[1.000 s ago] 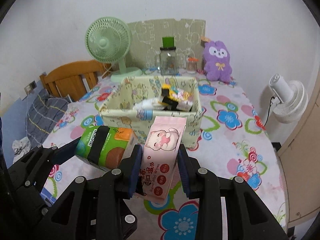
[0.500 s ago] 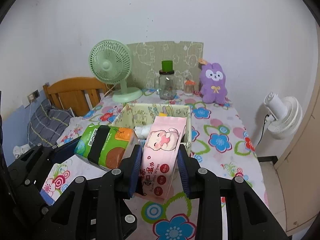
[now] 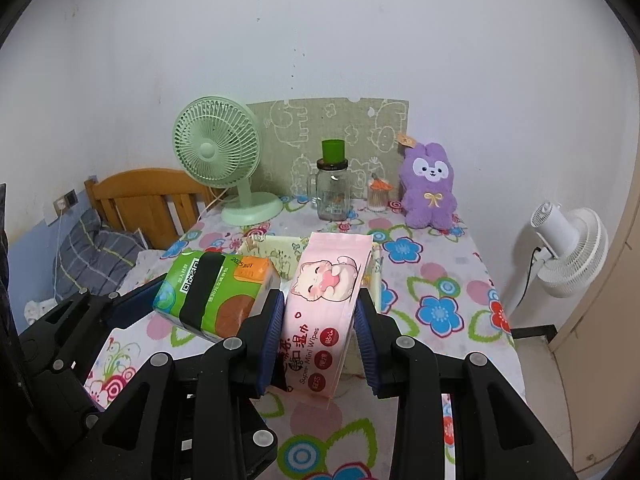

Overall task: Organize soft objects
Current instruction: 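Lift and carry both tissue packs over the fabric box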

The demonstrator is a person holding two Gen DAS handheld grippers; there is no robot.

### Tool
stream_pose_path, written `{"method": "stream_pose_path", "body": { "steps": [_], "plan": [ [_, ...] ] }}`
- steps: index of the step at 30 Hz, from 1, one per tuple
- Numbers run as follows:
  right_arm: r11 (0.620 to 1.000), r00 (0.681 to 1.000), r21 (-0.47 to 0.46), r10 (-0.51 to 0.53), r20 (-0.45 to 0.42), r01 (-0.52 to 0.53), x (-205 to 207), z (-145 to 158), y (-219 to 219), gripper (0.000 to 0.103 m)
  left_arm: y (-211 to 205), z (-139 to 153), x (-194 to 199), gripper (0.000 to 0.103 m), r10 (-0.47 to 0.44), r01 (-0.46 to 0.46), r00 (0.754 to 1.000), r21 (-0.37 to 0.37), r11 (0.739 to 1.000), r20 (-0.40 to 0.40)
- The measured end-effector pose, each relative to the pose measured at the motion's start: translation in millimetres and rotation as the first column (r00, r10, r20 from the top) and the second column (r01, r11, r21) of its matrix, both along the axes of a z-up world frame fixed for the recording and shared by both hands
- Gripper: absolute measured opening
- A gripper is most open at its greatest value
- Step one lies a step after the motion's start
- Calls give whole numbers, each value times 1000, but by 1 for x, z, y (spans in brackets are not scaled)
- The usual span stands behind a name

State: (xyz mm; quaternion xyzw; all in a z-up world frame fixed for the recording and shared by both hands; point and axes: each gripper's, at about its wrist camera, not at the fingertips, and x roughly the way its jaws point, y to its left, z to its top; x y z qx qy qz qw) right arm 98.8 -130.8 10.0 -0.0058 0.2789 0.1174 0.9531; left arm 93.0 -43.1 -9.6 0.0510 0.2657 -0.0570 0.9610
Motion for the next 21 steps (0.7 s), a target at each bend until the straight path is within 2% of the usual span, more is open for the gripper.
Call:
{"method": "stream_pose_path", "body": {
  "steps": [21],
  "plan": [
    [999, 999, 40, 24, -26, -23, 77, -18, 8, 38, 12, -17, 70, 73, 10, -10, 1000, -10, 1000, -23]
  ]
}}
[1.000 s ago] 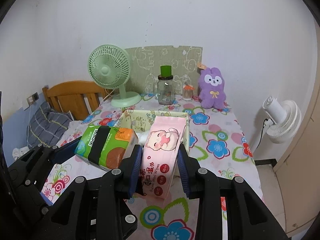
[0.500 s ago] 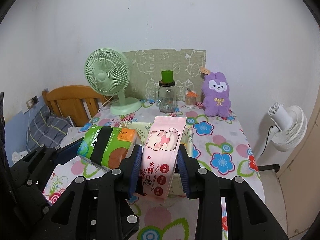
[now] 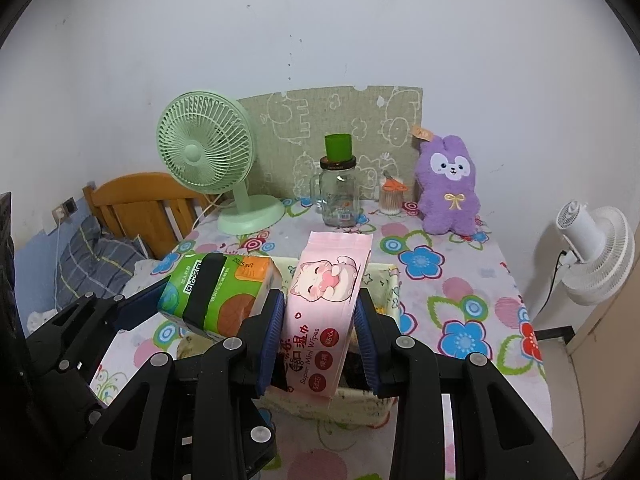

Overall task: Organize soft objects
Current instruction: 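Lift and carry both tissue packs over the fabric box, then open both tools to drop the tissue packs into the fabric box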

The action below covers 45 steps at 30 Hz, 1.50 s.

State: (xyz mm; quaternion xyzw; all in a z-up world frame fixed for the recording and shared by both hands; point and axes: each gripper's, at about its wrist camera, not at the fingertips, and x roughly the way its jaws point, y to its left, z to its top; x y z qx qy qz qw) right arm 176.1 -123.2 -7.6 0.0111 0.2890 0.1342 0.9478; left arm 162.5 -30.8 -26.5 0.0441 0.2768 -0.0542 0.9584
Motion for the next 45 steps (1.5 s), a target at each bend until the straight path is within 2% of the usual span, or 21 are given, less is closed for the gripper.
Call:
{"method": "stream_pose_path", "body": {
  "steps": [9, 14, 16, 19, 28, 32, 37, 39, 40, 41, 45],
  "plan": [
    [1000, 1000, 17, -4, -25, 4, 32, -15, 2, 38, 8, -18, 32, 76, 3, -4, 999, -19, 1000, -34],
    [1000, 998, 14, -8, -57, 9, 49, -28, 5, 38, 10, -30, 48, 84, 3, -4, 998, -26, 1000, -69],
    [1000, 998, 16, -3, -62, 4, 53, -31, 5, 38, 10, -33, 51, 89, -1, -1, 997, -19, 1000, -78],
    [1000, 998, 16, 0, -65, 1, 57, -34, 5, 38, 9, -37, 52, 91, -8, 7, 996, -8, 1000, -89],
    [999, 997, 25, 33, -74, -32, 66, -40, 10, 38, 11, -45, 56, 92, 16, -12, 992, 30, 999, -126],
    [996, 994, 53, 71, -78, -67, 69, -43, 16, 38, 12, -46, 55, 94, -13, 13, 989, 0, 1000, -146],
    [995, 990, 42, 91, -103, -87, 71, -48, 24, 39, 14, -46, 54, 94, -7, 7, 990, -2, 1000, -144],
    [995, 989, 36, 92, -113, -88, 71, -50, 24, 51, 14, -45, 53, 94, -9, 8, 990, -7, 1000, -141],
    [996, 989, 38, 89, -115, -85, 70, -50, 24, 63, 14, -44, 53, 95, -9, 8, 990, -10, 1000, -141],
    [996, 990, 43, 86, -111, -82, 69, -50, 23, 65, 14, -43, 52, 95, -8, 7, 990, -11, 1000, -140],
    [998, 993, 24, 66, -100, -64, 61, -48, 21, 66, 12, -40, 48, 95, 0, -2, 989, -17, 1000, -145]
  ]
}}
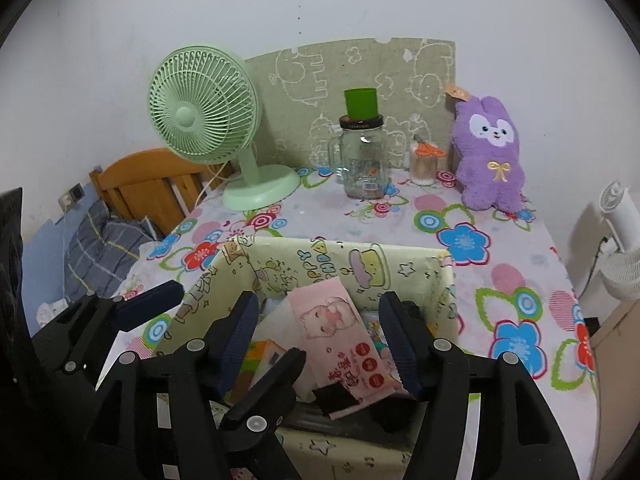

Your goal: Organize soft objects

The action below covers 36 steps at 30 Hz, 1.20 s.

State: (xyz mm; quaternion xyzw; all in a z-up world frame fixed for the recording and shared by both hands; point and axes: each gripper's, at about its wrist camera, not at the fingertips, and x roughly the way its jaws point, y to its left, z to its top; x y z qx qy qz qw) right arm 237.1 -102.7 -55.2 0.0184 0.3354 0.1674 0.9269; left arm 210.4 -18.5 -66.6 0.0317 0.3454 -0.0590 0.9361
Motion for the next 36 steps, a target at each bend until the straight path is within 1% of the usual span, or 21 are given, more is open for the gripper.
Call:
{"method": "stream_pose_path", "body": {
  "steps": [4, 7, 12, 16, 20, 33, 36],
  "plan": [
    [999, 999, -25, -29, 17, 30, -14, 7, -4, 67, -2, 5, -12, 95, 9, -9, 1000, -11, 1000, 12],
    [998, 999, -34, -46, 30, 47, -25, 12, -8, 74, -5, 10, -22, 98, 16, -15, 1000, -11, 1000, 24],
    [997, 998, -29, -65, 15, 66, -45, 20, -16, 75, -8, 19, -43, 99, 27, -27, 999, -17, 1000, 44],
    [996, 996, -30, -88, 22, 88, -62, 26, -21, 82, -12, 25, -62, 102, 30, -30, 997, -12, 999, 67],
    [995, 994, -20, -101, 40, 102, -83, 32, -26, 87, -15, 32, -79, 103, 28, -27, 996, -15, 1000, 88],
    [992, 987, -17, -127, 98, 129, -139, 50, -38, 96, -16, 46, -128, 103, 41, -38, 991, -30, 999, 129],
    [991, 985, -24, -131, 108, 135, -149, 53, -40, 98, -16, 48, -136, 103, 39, -36, 990, -21, 999, 137]
  ]
}}
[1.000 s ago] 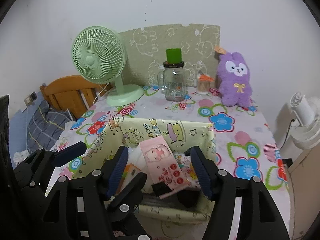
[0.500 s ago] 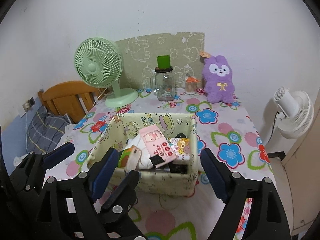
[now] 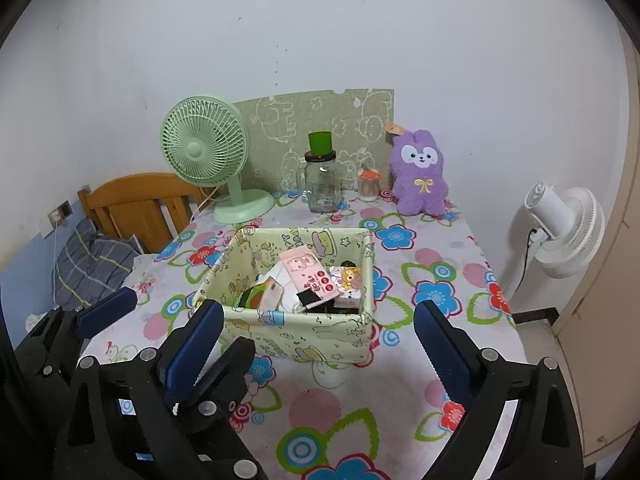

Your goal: Organize soft objects

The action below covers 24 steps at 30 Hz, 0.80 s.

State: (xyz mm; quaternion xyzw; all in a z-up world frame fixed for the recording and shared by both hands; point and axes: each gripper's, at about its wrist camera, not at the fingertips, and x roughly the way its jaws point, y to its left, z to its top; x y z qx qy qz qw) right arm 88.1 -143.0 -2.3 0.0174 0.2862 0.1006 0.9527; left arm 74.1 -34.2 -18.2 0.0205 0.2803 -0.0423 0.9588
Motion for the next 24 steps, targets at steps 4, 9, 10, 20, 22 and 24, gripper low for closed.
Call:
{"method": "stream_pose_path", "body": {
  "steps": [4, 9, 10, 20, 22, 24],
  "plan": [
    [1000, 1000, -1, -13, 18, 13, -15, 6, -5, 100, 2, 6, -11, 103, -16, 16, 1000, -10, 1000, 15],
    [1000, 999, -9, -18, 47, 19, -31, 12, -8, 101, -1, 11, -26, 103, -30, 30, 999, -1, 1000, 43],
    [1000, 998, -12, -21, 56, 22, -34, 14, -9, 101, -1, 12, -28, 103, -28, 28, 999, -3, 1000, 46],
    [998, 992, -7, -66, 105, 67, -59, 17, -26, 101, 11, 15, -44, 103, 9, -8, 997, -10, 1000, 71],
    [997, 991, -5, -76, 112, 77, -64, 17, -29, 101, 13, 16, -48, 103, 13, -12, 997, -12, 1000, 73],
    [997, 990, -4, -82, 119, 83, -68, 18, -32, 101, 16, 18, -52, 103, 20, -19, 997, -15, 1000, 77]
  ]
}}
